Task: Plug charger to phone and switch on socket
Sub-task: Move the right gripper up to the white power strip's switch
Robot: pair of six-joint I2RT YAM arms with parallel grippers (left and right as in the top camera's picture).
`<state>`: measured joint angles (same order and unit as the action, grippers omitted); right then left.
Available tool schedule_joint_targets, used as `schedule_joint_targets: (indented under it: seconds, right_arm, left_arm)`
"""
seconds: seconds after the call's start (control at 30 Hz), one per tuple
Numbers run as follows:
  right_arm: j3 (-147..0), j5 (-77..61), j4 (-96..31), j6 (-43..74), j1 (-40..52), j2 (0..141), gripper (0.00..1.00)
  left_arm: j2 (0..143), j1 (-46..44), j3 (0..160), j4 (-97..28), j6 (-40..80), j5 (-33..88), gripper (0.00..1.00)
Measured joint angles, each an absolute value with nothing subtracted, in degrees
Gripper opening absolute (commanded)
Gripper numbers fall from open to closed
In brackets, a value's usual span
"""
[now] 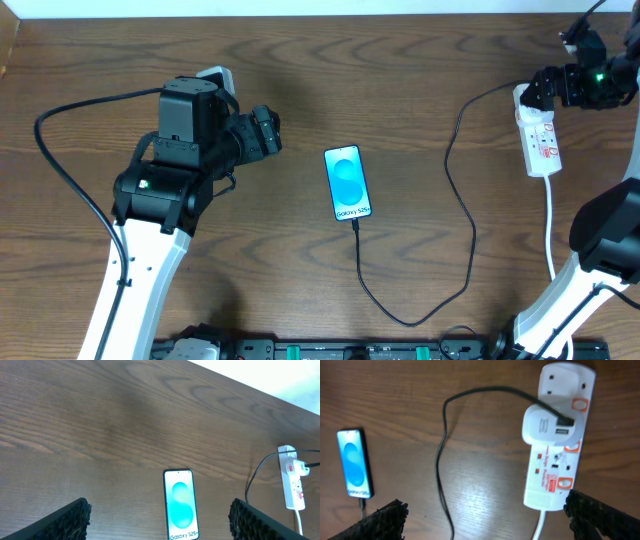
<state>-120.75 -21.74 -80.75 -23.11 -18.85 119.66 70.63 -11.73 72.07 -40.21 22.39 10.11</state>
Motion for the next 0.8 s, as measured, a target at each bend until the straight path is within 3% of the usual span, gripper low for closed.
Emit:
schedule_joint_targets:
  seconds: [0.8]
  right_arm:
    - [-104.38,-20.97,-65.39,-21.74,-23.05,119.66,0.99]
  left_arm:
    - [70.63,-11.73,72.07,-40.21,22.39,10.11,0.88]
